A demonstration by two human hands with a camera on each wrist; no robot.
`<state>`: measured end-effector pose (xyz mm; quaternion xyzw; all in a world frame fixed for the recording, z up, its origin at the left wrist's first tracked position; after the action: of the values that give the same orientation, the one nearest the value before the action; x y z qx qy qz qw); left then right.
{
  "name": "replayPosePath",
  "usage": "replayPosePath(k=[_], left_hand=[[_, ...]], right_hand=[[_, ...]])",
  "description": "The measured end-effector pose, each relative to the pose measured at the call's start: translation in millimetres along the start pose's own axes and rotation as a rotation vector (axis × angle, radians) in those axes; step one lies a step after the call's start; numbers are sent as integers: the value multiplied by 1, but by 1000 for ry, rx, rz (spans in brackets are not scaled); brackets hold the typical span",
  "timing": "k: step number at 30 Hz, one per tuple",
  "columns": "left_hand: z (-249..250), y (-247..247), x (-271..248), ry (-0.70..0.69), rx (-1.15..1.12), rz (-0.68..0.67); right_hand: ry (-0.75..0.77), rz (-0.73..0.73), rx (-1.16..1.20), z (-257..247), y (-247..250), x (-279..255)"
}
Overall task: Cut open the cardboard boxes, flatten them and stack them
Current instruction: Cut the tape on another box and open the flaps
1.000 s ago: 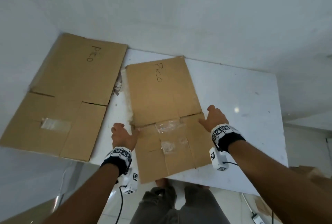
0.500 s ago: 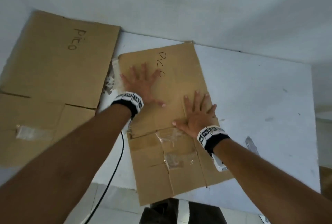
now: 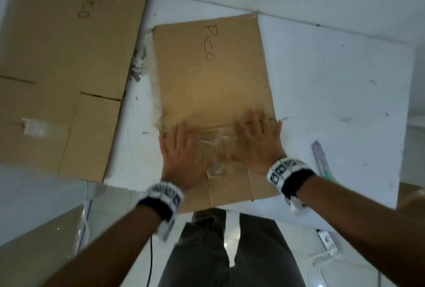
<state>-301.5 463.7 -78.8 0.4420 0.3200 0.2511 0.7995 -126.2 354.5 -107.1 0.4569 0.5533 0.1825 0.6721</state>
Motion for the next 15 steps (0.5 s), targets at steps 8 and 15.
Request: replayPosePath(k=[8, 15], left_hand=[[-25, -88, -79, 42, 149, -303], [-42, -43, -85, 376, -176, -53]], right_hand=[[-3, -3, -71, -8, -76, -42], [-281, 172, 345, 42, -9, -30]])
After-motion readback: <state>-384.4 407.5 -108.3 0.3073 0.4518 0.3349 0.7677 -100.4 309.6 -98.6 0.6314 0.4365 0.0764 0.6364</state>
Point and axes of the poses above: each hand's wrist, its own x-axis towards the middle knuckle, its own y-axis out of the back of the hand, z = x × y, the point moved 9 cm from there along x, towards the middle knuckle, and after that the axes turned 7 degrees about -x, right-handed, at the moved point
